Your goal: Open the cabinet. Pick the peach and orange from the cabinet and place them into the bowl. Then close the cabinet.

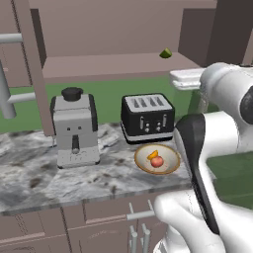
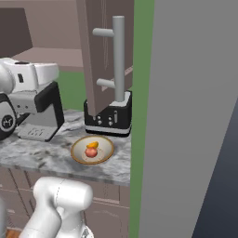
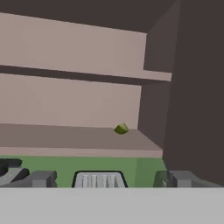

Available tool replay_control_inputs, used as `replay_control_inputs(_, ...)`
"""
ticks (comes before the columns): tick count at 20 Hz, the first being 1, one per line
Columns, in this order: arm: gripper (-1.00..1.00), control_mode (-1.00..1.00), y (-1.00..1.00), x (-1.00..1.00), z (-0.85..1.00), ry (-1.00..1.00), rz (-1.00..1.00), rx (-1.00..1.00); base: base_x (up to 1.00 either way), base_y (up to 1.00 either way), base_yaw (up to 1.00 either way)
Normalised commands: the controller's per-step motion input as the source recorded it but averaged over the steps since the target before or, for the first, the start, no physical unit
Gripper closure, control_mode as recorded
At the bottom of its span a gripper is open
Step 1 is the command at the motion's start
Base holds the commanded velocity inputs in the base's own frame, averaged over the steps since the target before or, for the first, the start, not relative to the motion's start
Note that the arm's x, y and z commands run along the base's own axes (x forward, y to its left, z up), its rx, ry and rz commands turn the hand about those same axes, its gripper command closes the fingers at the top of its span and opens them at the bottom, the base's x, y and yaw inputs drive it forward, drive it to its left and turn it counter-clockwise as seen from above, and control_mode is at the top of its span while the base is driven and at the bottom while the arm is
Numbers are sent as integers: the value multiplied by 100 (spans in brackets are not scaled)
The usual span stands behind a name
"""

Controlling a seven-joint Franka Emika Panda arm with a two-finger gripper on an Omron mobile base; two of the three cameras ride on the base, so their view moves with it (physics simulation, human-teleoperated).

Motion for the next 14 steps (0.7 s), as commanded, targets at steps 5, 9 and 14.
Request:
replay_control_inputs(5, -100, -100, -7, -83, 0, 0, 0, 0, 0, 0, 0)
replay_control_inputs(9, -100, -100, -11, -77, 0, 0, -1, 0, 0, 0, 0)
replay_control_inputs(14, -100, -100, -54, -35, 5, 0, 0, 7, 0, 0, 0)
